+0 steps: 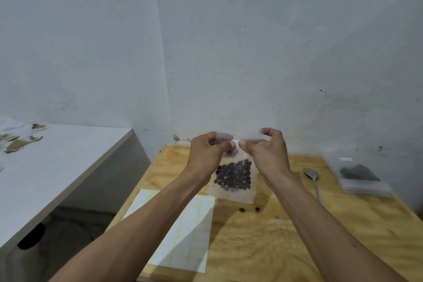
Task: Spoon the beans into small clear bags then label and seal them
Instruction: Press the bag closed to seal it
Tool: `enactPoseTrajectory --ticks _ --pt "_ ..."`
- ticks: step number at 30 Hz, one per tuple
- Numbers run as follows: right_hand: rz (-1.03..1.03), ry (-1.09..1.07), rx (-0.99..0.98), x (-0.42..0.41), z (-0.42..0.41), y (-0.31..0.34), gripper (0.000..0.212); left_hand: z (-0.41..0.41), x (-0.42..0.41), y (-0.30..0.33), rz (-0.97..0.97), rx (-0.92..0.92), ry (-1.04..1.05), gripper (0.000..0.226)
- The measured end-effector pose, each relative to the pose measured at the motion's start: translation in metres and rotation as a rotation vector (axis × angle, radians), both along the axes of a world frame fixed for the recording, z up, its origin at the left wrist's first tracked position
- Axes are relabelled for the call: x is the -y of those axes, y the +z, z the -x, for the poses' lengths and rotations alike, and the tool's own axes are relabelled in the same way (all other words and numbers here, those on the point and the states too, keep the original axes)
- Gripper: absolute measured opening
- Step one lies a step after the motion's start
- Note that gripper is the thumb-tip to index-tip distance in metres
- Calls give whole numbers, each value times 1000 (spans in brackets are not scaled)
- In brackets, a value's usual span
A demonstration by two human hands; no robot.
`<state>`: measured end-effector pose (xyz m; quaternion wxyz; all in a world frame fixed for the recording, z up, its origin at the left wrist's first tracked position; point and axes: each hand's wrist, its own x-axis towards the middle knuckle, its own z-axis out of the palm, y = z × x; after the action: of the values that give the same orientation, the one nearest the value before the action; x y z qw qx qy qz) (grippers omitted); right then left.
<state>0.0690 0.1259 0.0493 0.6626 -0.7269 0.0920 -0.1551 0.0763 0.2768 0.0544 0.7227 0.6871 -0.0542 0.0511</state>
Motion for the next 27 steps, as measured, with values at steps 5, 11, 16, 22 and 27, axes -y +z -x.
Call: enactPoseTrajectory --ticks 5,11,16,22,27 --pt "-7 93 17 14 2 -4 62 -2 8 2 38 -12 25 14" --pt "-86 343 -98 48 17 -11 27 -15 25 1 81 11 47 26" --pt "-103 112 -41 80 18 -11 35 -22 55 -15 -47 -133 -122 48" --pt "-5 -67 -122 137 32 -12 60 -15 106 -21 -147 -176 -238 37" --pt "147 -160 -211 185 54 -24 75 -12 176 -31 -160 -183 -261 35"
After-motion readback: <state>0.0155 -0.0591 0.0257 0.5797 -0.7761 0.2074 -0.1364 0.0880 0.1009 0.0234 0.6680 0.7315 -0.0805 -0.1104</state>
